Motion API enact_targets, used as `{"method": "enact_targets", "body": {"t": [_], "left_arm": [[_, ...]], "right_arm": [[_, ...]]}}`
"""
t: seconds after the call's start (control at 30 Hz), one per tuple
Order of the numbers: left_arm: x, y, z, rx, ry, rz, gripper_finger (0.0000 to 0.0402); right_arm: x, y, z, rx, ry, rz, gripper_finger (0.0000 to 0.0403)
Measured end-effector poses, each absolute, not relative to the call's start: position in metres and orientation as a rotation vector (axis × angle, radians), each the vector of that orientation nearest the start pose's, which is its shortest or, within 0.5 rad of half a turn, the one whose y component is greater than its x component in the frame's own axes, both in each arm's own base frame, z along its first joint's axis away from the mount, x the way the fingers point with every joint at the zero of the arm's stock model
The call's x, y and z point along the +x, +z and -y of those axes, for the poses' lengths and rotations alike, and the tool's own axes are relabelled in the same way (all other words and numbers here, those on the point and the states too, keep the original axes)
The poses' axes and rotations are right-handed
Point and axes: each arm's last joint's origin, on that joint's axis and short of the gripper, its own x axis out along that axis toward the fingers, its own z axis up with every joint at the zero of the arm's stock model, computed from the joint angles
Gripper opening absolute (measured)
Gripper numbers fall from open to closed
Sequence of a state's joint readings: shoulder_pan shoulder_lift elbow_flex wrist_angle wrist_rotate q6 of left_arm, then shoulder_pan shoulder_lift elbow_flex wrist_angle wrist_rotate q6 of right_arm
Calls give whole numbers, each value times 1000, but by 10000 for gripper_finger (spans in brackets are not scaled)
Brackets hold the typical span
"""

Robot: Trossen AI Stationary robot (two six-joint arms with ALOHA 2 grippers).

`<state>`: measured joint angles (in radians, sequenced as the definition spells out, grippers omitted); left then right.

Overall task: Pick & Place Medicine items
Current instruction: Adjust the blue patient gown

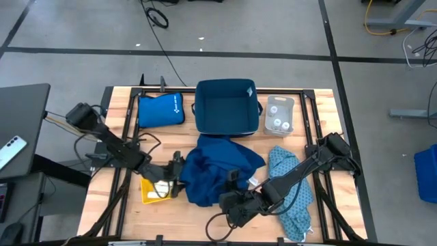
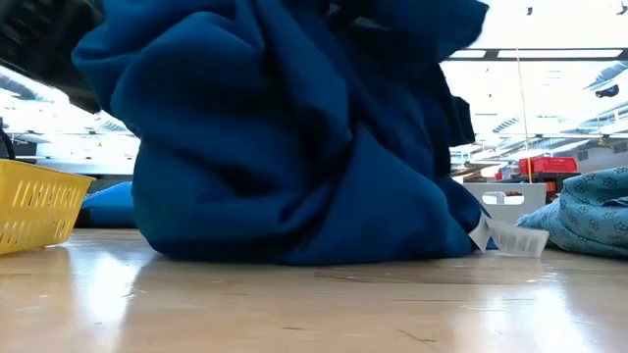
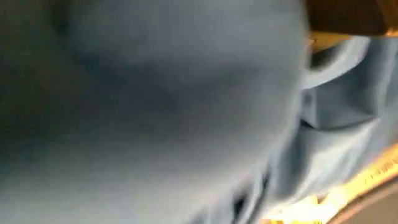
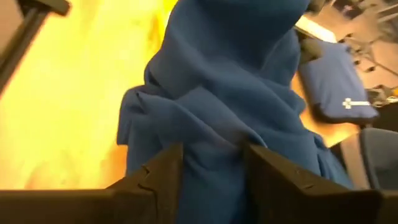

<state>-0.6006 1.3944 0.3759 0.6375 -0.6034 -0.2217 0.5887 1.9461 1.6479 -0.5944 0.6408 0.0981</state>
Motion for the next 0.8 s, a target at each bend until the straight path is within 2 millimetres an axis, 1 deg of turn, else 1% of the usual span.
{"method": "enact_targets", "body": {"t": [0.1, 0.2, 0.3, 0.43, 0.57, 0.8], "left_arm": [[197, 162, 123, 14, 65, -297, 362], [192, 169, 119, 1, 106, -285, 362], [195, 173, 112, -20, 143, -269, 362], [203, 173, 95, -34, 212, -271, 362], [212, 173, 79, -58, 242, -277, 362], [222, 172, 60, -76, 240, -278, 362]], "right_arm": [[363, 263, -225, -391, -7, -744, 187], [364, 264, -229, -349, 76, -740, 186], [368, 268, -233, -324, 150, -689, 185], [375, 275, -233, -299, 148, -602, 185], [383, 277, -221, -298, 55, -581, 185], [393, 272, -191, -349, -59, -645, 185]]}}
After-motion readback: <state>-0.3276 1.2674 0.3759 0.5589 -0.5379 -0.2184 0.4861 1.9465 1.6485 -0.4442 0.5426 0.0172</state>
